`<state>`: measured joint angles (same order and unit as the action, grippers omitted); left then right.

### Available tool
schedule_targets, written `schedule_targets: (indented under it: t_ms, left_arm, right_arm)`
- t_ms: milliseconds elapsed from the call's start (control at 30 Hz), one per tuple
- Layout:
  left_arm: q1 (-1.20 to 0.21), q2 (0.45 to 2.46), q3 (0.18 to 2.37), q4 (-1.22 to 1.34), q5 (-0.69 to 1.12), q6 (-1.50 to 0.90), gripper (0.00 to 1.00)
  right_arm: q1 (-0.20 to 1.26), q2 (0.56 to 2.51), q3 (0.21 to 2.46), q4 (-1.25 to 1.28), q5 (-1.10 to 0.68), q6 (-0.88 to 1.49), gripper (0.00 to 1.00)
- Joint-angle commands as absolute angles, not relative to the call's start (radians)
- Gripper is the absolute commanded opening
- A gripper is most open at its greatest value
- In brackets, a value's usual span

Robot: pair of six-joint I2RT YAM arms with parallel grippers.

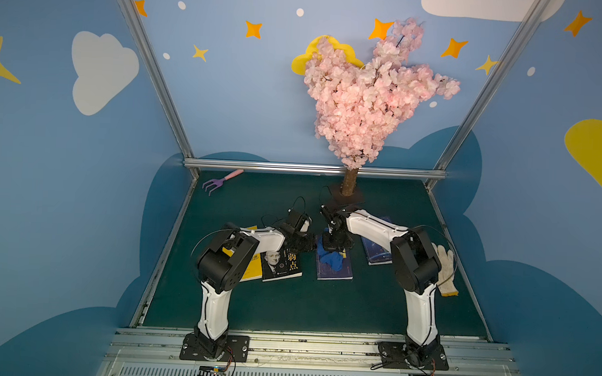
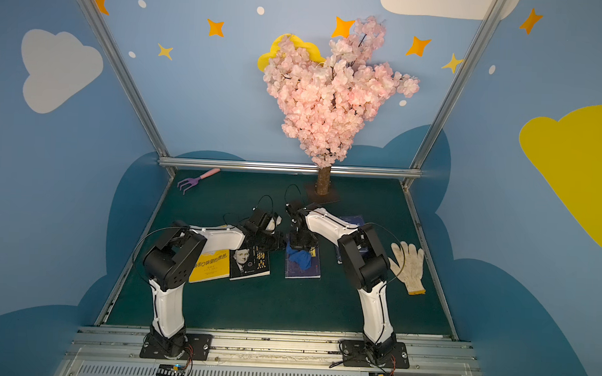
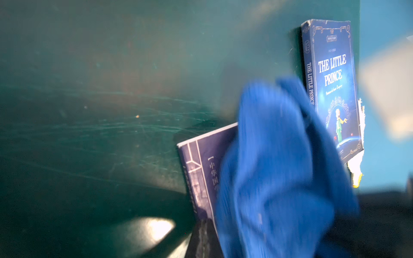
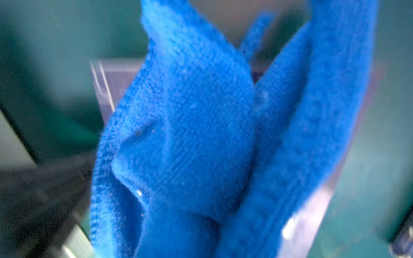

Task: Wipe the cover of the book
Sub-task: Wipe the dirt from the cover of the book.

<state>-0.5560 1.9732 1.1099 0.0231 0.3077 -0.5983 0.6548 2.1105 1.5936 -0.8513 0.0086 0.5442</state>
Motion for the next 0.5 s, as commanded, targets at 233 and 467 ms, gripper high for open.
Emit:
schedule_targets:
  t_ms: [233, 467]
  left_arm:
    - [-0.564, 2.015, 1.096, -0.029, 0.31, -0.596, 0.06]
    - [-0.563, 2.016, 1.097, -0.028, 0.312, -0.596, 0.06]
  right_arm:
    - [0.734, 1.996, 1.18, -0.719, 0.001, 0.591, 0.0]
    - [0.785, 1.908, 1.099, -0.693, 0.002, 0.604, 0.0]
